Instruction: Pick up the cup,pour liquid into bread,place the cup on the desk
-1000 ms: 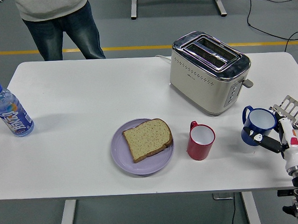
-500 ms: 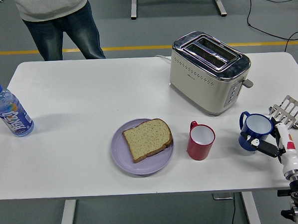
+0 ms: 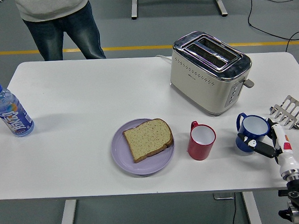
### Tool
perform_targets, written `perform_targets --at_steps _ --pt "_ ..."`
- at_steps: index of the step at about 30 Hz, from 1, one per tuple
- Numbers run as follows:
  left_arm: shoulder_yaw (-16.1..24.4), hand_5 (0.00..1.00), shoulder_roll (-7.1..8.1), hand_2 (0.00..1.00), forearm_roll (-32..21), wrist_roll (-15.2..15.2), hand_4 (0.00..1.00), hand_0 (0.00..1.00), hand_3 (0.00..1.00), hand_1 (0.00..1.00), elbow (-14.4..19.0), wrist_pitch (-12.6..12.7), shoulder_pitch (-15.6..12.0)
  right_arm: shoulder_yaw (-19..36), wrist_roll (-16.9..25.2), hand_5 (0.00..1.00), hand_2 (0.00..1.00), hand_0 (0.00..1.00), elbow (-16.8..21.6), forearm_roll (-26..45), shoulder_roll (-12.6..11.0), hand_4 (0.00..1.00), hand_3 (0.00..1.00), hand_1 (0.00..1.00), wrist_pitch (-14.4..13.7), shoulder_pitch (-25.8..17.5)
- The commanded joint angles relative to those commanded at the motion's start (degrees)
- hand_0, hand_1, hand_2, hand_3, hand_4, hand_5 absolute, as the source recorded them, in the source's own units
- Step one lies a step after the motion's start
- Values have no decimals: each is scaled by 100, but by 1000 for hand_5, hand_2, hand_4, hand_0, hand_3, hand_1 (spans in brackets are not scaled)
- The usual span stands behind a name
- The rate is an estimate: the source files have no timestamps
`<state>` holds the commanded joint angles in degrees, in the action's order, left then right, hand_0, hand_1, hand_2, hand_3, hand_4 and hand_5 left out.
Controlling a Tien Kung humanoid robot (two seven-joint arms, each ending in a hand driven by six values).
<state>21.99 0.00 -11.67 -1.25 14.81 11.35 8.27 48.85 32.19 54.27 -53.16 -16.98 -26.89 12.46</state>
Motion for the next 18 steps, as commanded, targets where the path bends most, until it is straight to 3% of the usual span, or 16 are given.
perform_targets --at_steps 18 --pt "-39 998 0 773 -57 -12 396 690 611 756 5 -7 11 -370 72 2 477 452 -228 232 3 708 484 345 2 199"
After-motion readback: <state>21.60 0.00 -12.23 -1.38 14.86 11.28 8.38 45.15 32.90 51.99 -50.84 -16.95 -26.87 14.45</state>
